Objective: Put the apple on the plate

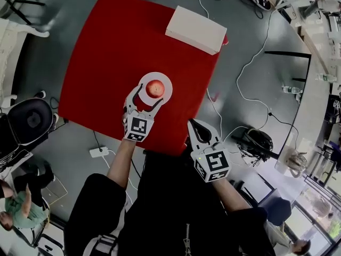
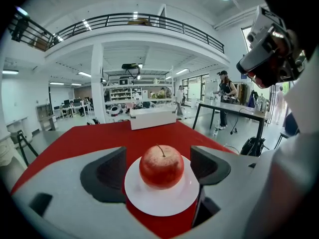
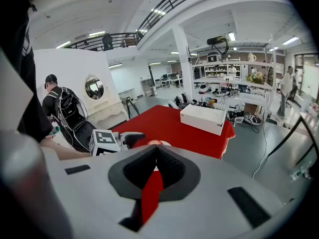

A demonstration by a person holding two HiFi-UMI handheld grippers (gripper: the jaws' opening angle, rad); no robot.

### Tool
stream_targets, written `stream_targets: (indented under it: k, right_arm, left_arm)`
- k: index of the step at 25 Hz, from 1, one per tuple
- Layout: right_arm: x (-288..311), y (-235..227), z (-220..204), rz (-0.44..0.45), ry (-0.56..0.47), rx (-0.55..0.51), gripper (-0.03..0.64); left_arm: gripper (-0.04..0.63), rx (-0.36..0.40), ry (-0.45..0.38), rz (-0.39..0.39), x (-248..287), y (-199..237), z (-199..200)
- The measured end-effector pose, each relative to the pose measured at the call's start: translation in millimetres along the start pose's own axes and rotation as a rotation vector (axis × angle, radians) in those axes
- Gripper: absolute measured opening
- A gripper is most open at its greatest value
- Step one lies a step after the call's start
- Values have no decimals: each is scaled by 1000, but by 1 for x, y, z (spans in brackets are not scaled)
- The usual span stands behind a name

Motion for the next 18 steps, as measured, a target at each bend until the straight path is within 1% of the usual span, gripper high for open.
stream_targets:
  k: [3,4,6,7,8,9,11,13,18]
  right_arm:
    - [0,1,2,5,-5,-2,11]
    - [1,2,3,6,-8,-3,11]
    - [1,0,6,7,-17,-4,11]
    - [1,-1,7,8,-21,-5,11]
    - [1,-2,9,8,-26,-6,11]
    - [1,-3,11,8,-31,-7,11]
    - [3,-5,15,10,-42,-9,11]
    - [4,-6,19,16,-55,-11,11]
    - [5,-5,31,49,-84,-28,11]
  left_arm:
    - [388,46,-64,22,-19,1,24]
    - [355,58,-86,33,-26,2,32]
    - [208,76,-106,52,-39,3,43]
    - [140,81,-104,53,-42,2,46]
    - [61,81,-95,46,-45,1,47]
    - [6,77,-88,35,-47,0,48]
    - [6,59,-93,4,-53,-2,55]
    - [6,25,-103,-13,-59,-3,63]
    - [6,-62,-93,-2,-76,-5,75]
Point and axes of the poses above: the fingertips, and each gripper's own axes: x forward along the fingers, y to its left, z out of its top, the point moved 1 cm from there along -x, backward along the fingers, and after that the axes turned 3 degrees about y, right-handed, at the moved point
